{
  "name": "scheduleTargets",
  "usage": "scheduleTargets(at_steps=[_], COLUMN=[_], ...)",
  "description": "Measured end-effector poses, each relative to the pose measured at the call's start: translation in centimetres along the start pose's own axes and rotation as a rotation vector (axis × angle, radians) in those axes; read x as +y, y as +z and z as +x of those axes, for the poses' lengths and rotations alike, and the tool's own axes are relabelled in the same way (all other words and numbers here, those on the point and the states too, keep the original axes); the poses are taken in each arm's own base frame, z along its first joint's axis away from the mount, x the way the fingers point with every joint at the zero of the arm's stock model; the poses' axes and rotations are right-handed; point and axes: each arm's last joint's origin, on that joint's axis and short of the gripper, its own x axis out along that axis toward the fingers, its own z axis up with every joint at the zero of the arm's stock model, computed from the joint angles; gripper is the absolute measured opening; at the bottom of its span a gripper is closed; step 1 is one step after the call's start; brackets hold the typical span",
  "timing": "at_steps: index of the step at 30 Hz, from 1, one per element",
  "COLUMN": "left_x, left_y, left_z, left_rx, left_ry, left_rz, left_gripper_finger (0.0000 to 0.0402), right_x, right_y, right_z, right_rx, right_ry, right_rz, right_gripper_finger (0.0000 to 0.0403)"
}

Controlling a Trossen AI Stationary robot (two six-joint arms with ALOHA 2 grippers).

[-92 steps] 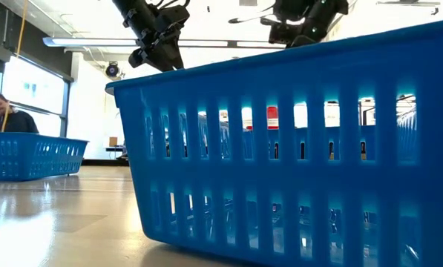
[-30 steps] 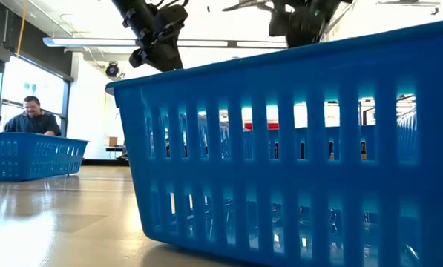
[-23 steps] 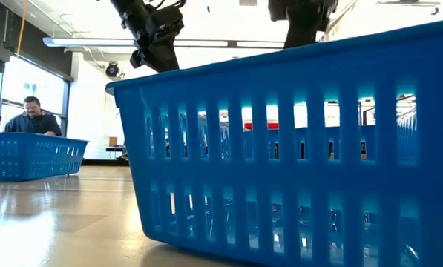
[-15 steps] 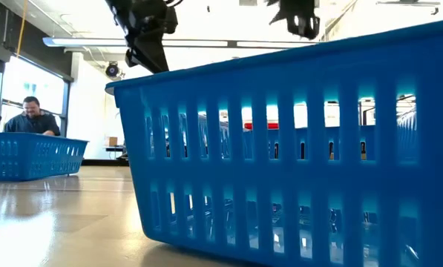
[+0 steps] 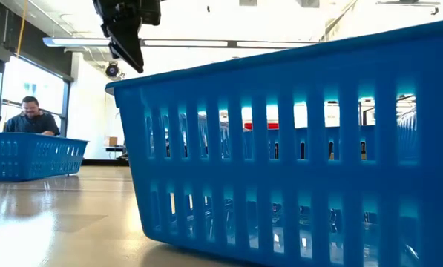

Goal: Stack baskets on shelf by color
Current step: Stack the bottom blue bin on the other blue bin on the shelf

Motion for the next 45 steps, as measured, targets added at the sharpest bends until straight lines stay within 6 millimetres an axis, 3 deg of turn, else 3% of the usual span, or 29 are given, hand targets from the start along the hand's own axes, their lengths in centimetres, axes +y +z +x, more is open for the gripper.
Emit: scheduleTargets(at_steps=[6, 14, 21, 27, 33, 40, 45], left_x=[-0.1, -0.1, -0.1, -0.1, -0.1, -0.1, -0.1], left_y=[-0.3, -0.4, -0.4, -0.4, -0.4, -0.4, -0.4], left_z=[0.0, 0.0, 0.0, 0.0, 0.0, 0.0, 0.0], left_rx=[0.029, 0.036, 0.040, 0.040, 0.040, 0.039, 0.040], left_ry=[0.001, 0.005, 0.006, 0.006, 0.006, 0.006, 0.006], left_rz=[0.015, 0.020, 0.019, 0.015, 0.013, 0.013, 0.020], left_gripper_finger=[0.0131, 0.0131, 0.0131, 0.0131, 0.0131, 0.0131, 0.0131], right_x=[1.6, 1.7, 1.8, 4.1, 5.5, 5.3, 4.5], right_y=[-1.8, -6.5, -9.1, -8.1, -7.1, -7.6, -9.2], right_z=[0.6, 3.7, 5.0, 5.5, 6.2, 6.8, 7.5], right_rx=[0.012, 0.198, 0.297, 0.302, 0.451, 0.589, 0.695], right_ry=[0.030, 0.015, 0.000, 0.016, -0.154, -0.339, -0.398], right_rz=[0.065, 0.197, 0.283, 0.279, 0.185, 0.130, 0.155], right_gripper_finger=[0.0096, 0.0096, 0.0096, 0.0083, 0.0072, 0.0071, 0.0071])
